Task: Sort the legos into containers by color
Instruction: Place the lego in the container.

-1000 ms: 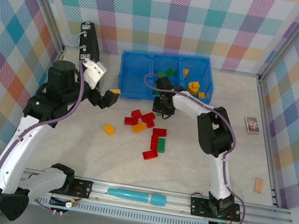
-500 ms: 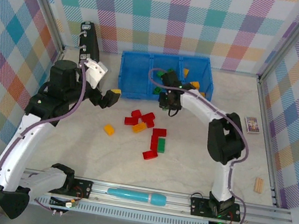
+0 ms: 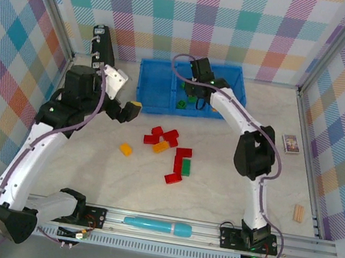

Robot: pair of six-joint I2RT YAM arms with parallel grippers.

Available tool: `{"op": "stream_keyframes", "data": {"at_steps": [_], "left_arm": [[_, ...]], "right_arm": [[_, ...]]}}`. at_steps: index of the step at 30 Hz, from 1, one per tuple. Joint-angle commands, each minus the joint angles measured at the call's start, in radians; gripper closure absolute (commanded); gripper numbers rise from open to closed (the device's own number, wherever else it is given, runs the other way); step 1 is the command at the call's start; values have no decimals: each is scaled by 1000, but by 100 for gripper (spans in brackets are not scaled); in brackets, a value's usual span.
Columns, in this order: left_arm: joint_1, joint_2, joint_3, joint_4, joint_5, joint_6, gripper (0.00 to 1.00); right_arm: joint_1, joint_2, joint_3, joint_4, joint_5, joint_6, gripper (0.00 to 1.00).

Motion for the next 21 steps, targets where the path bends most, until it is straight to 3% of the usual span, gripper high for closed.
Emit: {"op": "stream_keyframes", "data": {"at_steps": [1,7,11,15,21], "left_arm": [[-7,55,68,-50,-72,-53,0],[-7,123,51,-64,-192,-191,0],[-7,111,-33,1,-288,-397,0],[-7,129,-83,-34,-322,-612,0],[-9,190,-146,-154,-295,-823,2]], "right_arm": [[-13,84,80,-2,-1,-43,71],[-30,163,115,5,-49,-35,66],[-38,170,101,24,-74,-43,59],[-44,133,62,65,-110,-78,51],[-45,-29,-94,203,-190,-247,19]]}}
